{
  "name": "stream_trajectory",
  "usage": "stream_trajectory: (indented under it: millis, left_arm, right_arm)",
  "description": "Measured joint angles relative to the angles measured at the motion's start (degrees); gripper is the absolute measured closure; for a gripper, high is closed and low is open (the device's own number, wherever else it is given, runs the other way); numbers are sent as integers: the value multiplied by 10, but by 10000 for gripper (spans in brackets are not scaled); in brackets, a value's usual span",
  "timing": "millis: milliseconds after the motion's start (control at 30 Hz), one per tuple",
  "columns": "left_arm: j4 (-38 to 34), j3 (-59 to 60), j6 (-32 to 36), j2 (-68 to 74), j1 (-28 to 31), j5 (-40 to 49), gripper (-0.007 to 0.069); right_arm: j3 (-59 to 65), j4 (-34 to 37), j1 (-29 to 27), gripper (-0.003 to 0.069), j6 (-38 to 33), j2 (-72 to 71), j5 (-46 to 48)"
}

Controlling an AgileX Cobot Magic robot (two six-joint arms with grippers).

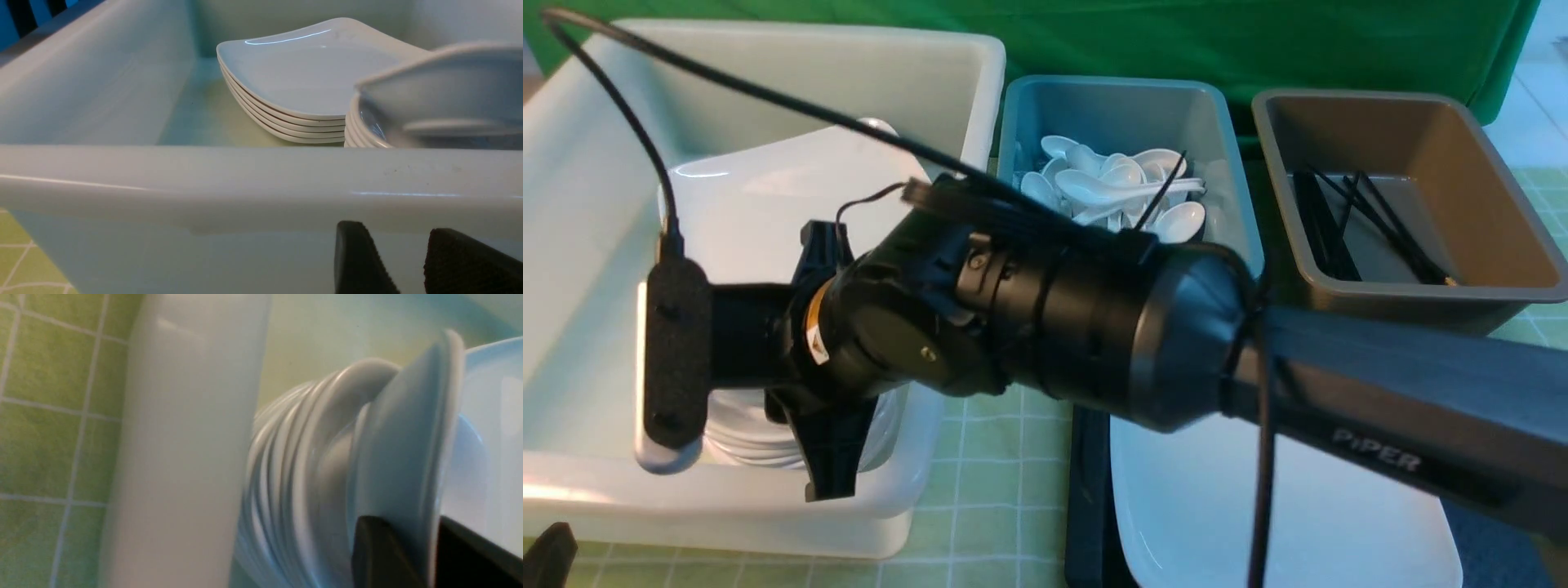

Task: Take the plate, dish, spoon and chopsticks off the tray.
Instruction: Use the right arm to put the small plate into the large storage box on the left, then use the left arm to grab a plate from the dinner plate

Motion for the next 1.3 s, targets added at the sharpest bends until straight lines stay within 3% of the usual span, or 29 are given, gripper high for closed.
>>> stream_trajectory:
  millis: [100,200,533,700,733,767,867,967,1033,1067,1133,1200,1300]
  left_arm:
    - [0,0,0,0,0,0,392]
    - [0,0,0,0,0,0,392]
    - [0,0,-1,0,0,0,392]
    - [0,0,-1,0,0,0,392]
    - [0,0,-1,0,0,0,392]
    - [0,0,-1,0,0,0,392]
    - [-6,0,-1,0,0,0,392]
    - [-67,0,-19,0,0,-9,392]
    - [-225,0,-80,0,0,-32,392]
    - [-240,0,-86,0,0,-32,392]
    - [-414,0,-150,0,0,-38,392]
    - [-472,0,-166,0,0,-41,392]
    - [-505,0,-174,0,0,-55,392]
  right_arm:
    - [-2,-3,0,386,2,3,9]
    - [-11,-5,0,349,10,-3,35]
    - [-80,-14,4,342,42,-109,215]
    - [-104,-56,5,484,122,-170,328]
    - [-104,-73,5,568,158,-193,338]
    - [-102,-83,5,601,174,-211,342]
    - [-88,-92,5,646,213,-268,346]
    - [-62,-94,5,656,254,-332,346]
    - [-9,-96,5,658,299,-410,347]
    - [-5,-96,5,658,302,-422,347]
    - [64,-97,5,658,337,-500,349]
    - [117,-97,5,657,351,-554,350]
    - [201,-98,5,653,362,-630,351]
